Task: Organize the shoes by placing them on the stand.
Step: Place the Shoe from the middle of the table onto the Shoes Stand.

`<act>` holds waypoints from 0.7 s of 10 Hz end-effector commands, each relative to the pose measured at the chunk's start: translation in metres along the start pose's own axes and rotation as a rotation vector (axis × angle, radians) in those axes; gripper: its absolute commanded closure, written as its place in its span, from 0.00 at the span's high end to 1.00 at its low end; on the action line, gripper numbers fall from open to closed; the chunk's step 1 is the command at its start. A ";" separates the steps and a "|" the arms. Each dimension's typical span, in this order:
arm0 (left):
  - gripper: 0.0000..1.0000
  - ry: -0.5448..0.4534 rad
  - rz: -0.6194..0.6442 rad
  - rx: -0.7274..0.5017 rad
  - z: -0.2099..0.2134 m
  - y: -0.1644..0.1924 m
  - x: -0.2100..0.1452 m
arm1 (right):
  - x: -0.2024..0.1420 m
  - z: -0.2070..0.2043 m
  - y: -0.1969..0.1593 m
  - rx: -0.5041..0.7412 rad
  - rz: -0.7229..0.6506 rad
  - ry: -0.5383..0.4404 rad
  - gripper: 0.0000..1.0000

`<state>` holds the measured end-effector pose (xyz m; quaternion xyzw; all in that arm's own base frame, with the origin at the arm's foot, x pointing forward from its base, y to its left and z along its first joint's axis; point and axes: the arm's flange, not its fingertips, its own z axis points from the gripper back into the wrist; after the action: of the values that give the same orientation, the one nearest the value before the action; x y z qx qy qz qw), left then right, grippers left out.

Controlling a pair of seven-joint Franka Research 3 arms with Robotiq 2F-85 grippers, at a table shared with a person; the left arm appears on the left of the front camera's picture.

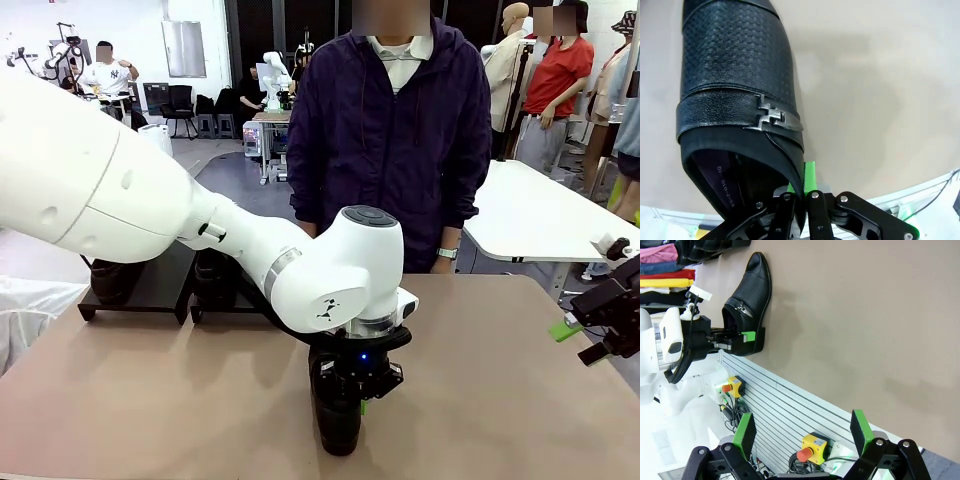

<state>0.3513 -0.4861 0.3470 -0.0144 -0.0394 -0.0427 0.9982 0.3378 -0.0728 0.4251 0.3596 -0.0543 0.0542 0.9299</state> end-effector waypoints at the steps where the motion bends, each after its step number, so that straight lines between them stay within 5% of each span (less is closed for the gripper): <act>1: 0.00 -0.047 0.020 -0.010 0.045 0.034 -0.024 | 0.002 0.001 -0.001 0.030 0.025 -0.015 1.00; 4: 0.00 -0.095 -0.179 -0.070 0.170 0.086 -0.125 | 0.002 0.001 -0.001 0.030 0.025 -0.015 1.00; 6: 0.00 -0.136 -0.300 -0.089 0.199 0.114 -0.192 | 0.002 0.001 -0.001 0.030 0.025 -0.015 1.00; 7: 0.00 -0.183 -0.234 -0.075 0.201 0.129 -0.211 | 0.002 0.001 -0.001 0.030 0.025 -0.015 1.00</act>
<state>0.1435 -0.3629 0.5304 -0.0463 -0.1080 -0.1713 0.9782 0.3382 -0.0730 0.4248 0.3596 -0.0535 0.0541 0.9300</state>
